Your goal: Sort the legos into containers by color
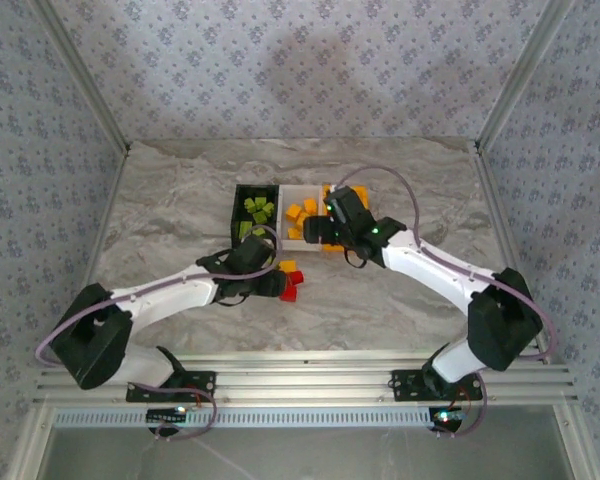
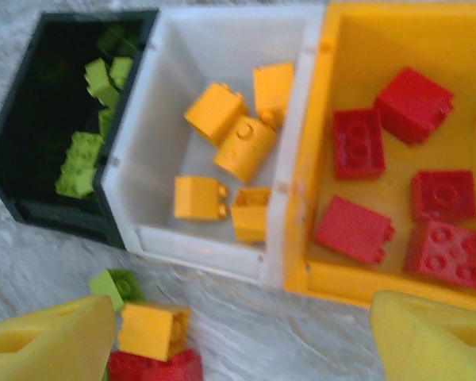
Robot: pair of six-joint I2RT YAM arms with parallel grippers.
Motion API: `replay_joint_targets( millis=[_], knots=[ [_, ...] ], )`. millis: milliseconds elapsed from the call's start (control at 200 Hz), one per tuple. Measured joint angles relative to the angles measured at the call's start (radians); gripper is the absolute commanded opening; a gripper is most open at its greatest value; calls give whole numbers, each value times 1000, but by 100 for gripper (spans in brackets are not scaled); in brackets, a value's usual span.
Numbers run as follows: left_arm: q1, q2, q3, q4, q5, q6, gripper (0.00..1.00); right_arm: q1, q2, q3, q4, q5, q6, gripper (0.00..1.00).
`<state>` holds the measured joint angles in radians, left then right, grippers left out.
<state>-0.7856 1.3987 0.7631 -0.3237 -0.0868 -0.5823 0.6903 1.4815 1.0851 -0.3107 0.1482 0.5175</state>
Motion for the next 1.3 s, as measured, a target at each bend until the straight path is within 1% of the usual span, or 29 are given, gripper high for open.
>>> replay_joint_targets(
  millis=[70, 220, 395, 470, 615, 725, 775, 889, 964, 1044, 1144, 1229, 1299],
  knots=[
    [1, 26, 2, 10, -13, -3, 62, -4, -23, -35, 1, 3, 10, 86],
    [26, 37, -1, 21, -18, -13, 61, -6, -74, -77, 1, 9, 19, 86],
    [34, 72, -6, 45, -10, -15, 53, -26, -108, -98, 9, 18, 26, 86],
    [39, 82, -24, 60, -1, -20, 52, -36, -118, -108, 9, 22, 29, 86],
    [60, 50, -59, 77, 5, -32, 50, -50, -144, -126, 8, 26, 37, 86],
    [82, -11, -100, 46, -11, -41, 50, -58, -163, -136, 12, 29, 41, 86],
    [90, -48, -118, 11, -19, -45, 51, -61, -167, -140, 14, 29, 43, 86],
    [97, -145, -133, -84, -33, -51, 59, -61, -168, -146, 16, 28, 44, 86],
    [97, -207, -119, -122, -32, -46, 65, -61, -168, -153, 16, 28, 44, 86],
    [95, -238, -86, -138, -29, -49, 72, -61, -168, -158, 16, 28, 44, 86],
    [91, -216, -55, -135, -21, -48, 82, -63, -168, -159, 16, 28, 44, 86],
    [89, -141, -57, -121, -7, -47, 85, -63, -170, -164, 16, 28, 44, 86],
    [89, -79, -74, -100, -2, -49, 85, -63, -173, -170, 16, 27, 44, 86]
  ],
)
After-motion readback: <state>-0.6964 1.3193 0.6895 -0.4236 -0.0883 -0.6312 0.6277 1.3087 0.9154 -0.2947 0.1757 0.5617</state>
